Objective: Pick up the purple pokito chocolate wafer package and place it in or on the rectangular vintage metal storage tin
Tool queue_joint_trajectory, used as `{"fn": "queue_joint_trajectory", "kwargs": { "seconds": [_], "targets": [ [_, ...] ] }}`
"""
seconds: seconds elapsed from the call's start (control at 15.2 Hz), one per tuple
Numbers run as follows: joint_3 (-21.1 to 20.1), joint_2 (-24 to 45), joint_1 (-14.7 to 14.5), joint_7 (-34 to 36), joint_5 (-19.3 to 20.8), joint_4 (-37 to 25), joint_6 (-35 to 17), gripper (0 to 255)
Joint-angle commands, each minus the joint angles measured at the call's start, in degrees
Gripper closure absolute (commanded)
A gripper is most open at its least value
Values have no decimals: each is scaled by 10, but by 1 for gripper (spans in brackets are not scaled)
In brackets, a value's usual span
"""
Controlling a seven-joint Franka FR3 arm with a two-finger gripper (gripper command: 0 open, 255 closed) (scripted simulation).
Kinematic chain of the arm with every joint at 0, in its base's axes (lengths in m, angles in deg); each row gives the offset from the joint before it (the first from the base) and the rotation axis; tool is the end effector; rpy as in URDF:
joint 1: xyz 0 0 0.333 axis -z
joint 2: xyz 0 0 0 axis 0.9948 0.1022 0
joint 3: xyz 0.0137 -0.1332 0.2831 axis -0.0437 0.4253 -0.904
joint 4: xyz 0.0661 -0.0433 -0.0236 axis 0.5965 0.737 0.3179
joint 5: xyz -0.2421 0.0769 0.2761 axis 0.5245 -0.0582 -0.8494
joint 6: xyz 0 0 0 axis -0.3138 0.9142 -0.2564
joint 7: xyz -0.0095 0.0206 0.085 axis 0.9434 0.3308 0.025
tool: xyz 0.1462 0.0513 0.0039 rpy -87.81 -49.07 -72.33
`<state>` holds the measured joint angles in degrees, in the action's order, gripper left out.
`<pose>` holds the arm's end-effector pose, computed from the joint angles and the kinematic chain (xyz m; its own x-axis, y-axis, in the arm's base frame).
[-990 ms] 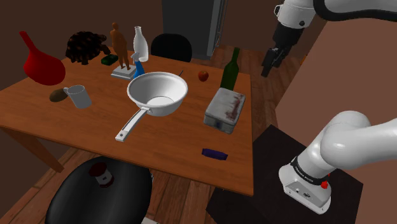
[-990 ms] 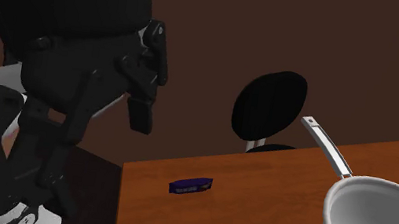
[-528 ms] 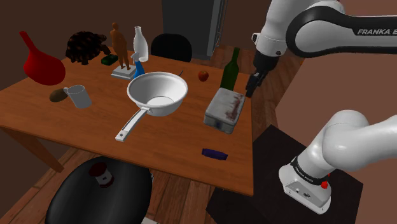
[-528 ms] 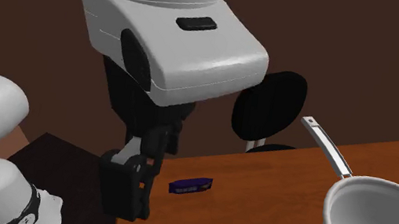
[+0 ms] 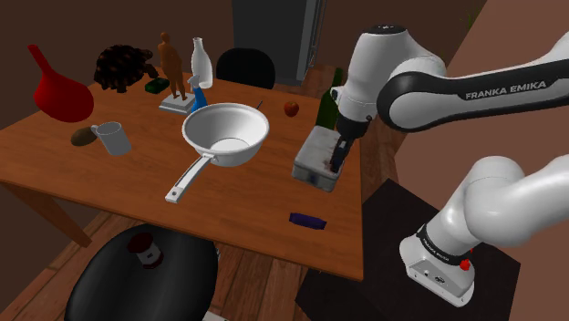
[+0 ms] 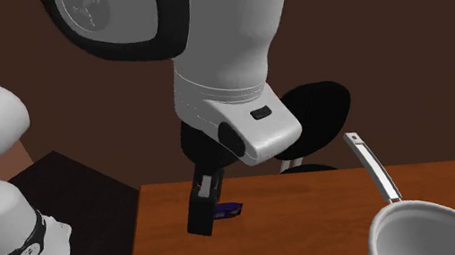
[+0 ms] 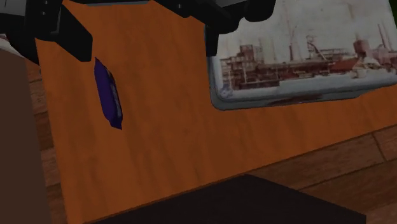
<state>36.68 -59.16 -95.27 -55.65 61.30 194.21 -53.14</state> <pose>0.3190 0.1359 0.3905 0.9494 0.3137 -0.0117 0.3139 -0.9488 0.0351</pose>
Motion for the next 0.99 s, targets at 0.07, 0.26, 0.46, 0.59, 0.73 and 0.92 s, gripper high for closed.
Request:
{"fn": "queue_joint_trajectory", "kwargs": {
  "seconds": [0.07, 0.26, 0.46, 0.59, 0.73, 0.92],
  "targets": [
    [-16, 40, -17, -9, -10, 18, -56, 0],
    [-34, 87, -35, -14, -19, 29, -112, 0],
    [-53, 140, -50, -18, -25, 35, -168, 0],
    [-66, 177, -59, -20, -26, 36, -205, 0],
    [-79, 217, -67, -19, -23, 35, -242, 0],
    [-86, 248, -68, -14, -16, 38, -275, 0]
  ]
}}
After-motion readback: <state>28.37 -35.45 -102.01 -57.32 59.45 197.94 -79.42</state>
